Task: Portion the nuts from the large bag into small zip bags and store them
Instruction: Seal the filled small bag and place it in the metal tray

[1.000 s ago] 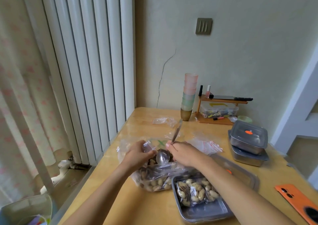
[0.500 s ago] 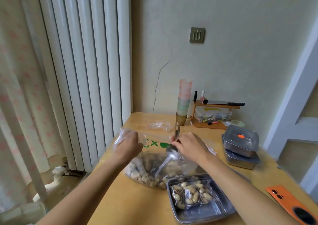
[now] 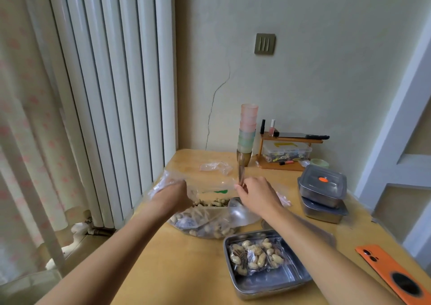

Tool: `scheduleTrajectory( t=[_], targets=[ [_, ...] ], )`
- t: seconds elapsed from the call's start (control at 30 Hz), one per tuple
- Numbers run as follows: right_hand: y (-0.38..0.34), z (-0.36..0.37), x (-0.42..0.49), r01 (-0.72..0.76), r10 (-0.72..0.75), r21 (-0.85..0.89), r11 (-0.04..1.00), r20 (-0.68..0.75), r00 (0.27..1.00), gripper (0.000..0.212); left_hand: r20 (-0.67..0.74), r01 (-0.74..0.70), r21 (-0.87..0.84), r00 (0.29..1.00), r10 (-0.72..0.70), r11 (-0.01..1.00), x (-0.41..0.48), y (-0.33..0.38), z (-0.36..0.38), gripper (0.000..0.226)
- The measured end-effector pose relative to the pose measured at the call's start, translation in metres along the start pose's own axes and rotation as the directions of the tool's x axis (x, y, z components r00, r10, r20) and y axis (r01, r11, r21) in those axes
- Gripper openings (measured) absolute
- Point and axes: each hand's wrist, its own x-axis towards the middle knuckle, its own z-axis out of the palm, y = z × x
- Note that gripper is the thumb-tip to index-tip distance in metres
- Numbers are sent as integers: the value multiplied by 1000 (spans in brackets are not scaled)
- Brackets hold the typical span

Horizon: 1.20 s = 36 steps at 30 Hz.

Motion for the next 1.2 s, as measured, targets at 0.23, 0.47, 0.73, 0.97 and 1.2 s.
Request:
scheduleTrajectory(
  t=[0.23,0.47,0.73,0.97,1.2],
  targets=[
    [-15,5,-3,61,-58,36,997,-92,994,43,515,-248,129,844,149,960,-12,5,11,36],
    [-28,4,-12,151,-152,-107,983,-5,988,26,690,-280,204,721,65,938,-15,-5,17,29],
    [-39,11,-8,88,-93,-84,993,-55,994,28,150,-91,-241,980,130,966,7,-13,47,39],
    [-38,23,-6,92,-92,-12,996,-35,995,38,6,38,-297,999,-38,954,6,-23,60,37],
    [-54,41,-9,163,-163,-7,987,-61,985,29,125,50,-317,992,-10,947,-1,-15,50,69]
  ],
)
